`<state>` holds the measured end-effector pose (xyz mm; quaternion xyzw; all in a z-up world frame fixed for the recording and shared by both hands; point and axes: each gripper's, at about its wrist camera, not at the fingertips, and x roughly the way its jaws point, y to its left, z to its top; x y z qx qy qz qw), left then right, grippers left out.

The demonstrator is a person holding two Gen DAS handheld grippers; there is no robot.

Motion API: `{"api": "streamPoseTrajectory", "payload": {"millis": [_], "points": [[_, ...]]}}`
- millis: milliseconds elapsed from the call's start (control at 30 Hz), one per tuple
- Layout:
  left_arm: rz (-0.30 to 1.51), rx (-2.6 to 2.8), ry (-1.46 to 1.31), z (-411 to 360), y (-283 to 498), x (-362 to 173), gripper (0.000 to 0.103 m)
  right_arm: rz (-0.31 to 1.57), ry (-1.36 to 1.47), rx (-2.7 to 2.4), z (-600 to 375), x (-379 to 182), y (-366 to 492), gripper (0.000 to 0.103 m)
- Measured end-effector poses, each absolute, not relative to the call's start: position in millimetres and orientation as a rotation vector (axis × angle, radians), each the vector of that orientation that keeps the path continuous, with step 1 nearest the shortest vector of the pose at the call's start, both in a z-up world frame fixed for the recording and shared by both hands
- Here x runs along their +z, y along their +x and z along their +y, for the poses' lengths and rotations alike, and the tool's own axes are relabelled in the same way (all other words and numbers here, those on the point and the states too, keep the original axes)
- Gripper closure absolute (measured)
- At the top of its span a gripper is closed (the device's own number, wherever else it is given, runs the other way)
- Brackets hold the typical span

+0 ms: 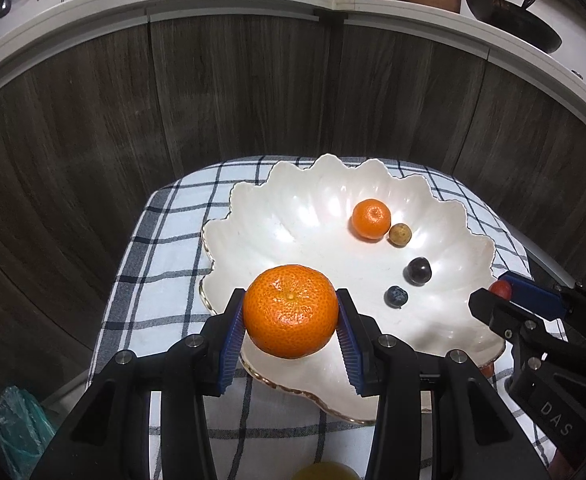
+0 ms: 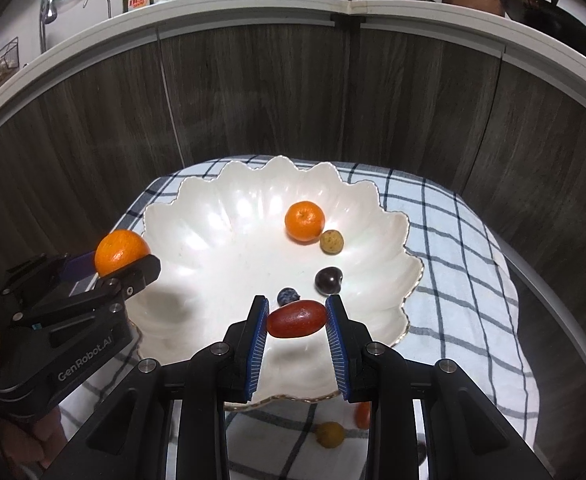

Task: Organize fruits
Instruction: 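Lift and carry the mandarin and red oval fruit over the bowl with both grippers, then open the left gripper over the bowl while the right releases the red fruit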

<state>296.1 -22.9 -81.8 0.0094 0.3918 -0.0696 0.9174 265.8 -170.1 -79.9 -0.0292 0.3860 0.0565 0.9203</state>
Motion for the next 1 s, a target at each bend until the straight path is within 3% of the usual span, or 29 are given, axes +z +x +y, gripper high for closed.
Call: {"api": "streamPoseTrajectory", "payload": {"millis": [367, 433, 533, 633, 767, 1000], "points": [[0.84, -0.153, 0.005, -21, 303, -88, 0.058, 0.849, -0.065, 0.122, -167, -91, 275, 0.072], [0.827, -0.148, 0.012, -22, 301, -86, 0.043, 0.853, -0.064, 0.119, -168, -92, 274, 0.072], [0.804, -0.14, 0.007, -20, 299, -82, 0.038, 0.869, -0.055, 0.117, -170, -94, 275, 0.071], [0.8, -0.132, 0.002, -19, 298, -78, 0.037, 0.873, -0.055, 0.09, -173, -94, 275, 0.062], [0.787, -0.117, 0.007, -16, 295, -75, 0.027, 0.844, -0.057, 0.042, -178, -87, 274, 0.037], [0.777, -0.102, 0.007, -13, 288, -70, 0.021, 0.818, -0.069, 0.028, -178, -78, 271, 0.036]]}}
